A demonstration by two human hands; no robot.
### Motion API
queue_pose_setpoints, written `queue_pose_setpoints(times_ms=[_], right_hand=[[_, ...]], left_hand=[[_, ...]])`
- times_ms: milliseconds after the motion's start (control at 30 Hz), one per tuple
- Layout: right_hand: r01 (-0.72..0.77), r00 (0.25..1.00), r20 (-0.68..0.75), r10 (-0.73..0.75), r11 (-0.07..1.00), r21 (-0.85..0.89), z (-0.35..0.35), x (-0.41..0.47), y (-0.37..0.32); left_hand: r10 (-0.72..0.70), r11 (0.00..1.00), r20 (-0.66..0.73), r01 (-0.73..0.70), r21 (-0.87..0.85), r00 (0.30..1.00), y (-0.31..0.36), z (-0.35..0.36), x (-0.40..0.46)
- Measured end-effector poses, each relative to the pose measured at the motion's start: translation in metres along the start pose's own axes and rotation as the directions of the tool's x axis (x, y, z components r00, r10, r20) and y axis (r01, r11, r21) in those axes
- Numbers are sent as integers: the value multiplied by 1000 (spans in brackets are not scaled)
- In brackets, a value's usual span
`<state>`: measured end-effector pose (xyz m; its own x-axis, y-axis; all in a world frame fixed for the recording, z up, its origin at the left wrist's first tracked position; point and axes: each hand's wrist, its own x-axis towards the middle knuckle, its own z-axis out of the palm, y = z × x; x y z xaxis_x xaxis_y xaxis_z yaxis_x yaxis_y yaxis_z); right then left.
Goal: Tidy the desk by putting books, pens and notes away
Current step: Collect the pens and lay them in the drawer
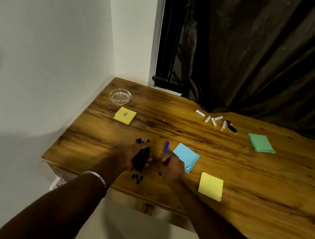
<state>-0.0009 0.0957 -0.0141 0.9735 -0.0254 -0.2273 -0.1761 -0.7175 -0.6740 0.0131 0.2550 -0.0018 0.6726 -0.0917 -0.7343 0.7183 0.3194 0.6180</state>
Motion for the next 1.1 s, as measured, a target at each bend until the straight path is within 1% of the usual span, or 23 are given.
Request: queue_pose_setpoints(times_ms=[67, 133, 300, 367, 433, 533, 633, 733, 833, 933, 1000, 1100], right_hand=[[27, 1000, 0, -27, 998, 65, 2, -4, -11], [49, 999, -10, -48, 994, 95, 6, -7, -21], [113, 993, -49, -108, 988, 104, 11, -18, -29], [143, 988, -67, -138, 986, 80, 9, -23, -27], [147, 985, -106, -138, 985, 86, 7, -28, -25], [54, 990, -139, -35, 989, 138, 5, -31, -20], [-58, 995, -72, 72, 982, 178, 5, -31, -16], [-147, 988, -6, 155, 950, 276, 11, -32, -9], [-141, 990, 25, 139, 962, 236, 11, -38, -3], [-136, 991, 29, 133, 964, 228, 8, -45, 3], [-139, 990, 27, 136, 966, 218, 7, -50, 9], [-141, 990, 36, 136, 969, 205, 2, -63, 17]], left_hand=[[0, 1000, 13, 0, -5, 1000, 0, 5, 2], [10, 999, 16, -9, -39, 1000, 0, 10, 3], [8, 998, 46, -4, -70, 999, -1, 11, 8], [8, 997, 26, -6, -77, 1000, -4, 10, 11], [27, 997, -15, -28, -69, 1000, -7, 11, 11], [62, 995, -48, -66, -72, 997, -10, 15, 8], [78, 993, -95, -86, -75, 992, -11, 17, 6], [122, 991, -123, -128, -45, 985, -13, 19, 3], [160, 987, -150, -162, 0, 976, -16, 18, 0], [163, 985, -186, -169, -17, 969, -23, 16, -5], [156, 986, -165, -163, -27, 974, -29, 15, -11], [146, 988, -97, -149, -25, 984, -40, 17, -23]])
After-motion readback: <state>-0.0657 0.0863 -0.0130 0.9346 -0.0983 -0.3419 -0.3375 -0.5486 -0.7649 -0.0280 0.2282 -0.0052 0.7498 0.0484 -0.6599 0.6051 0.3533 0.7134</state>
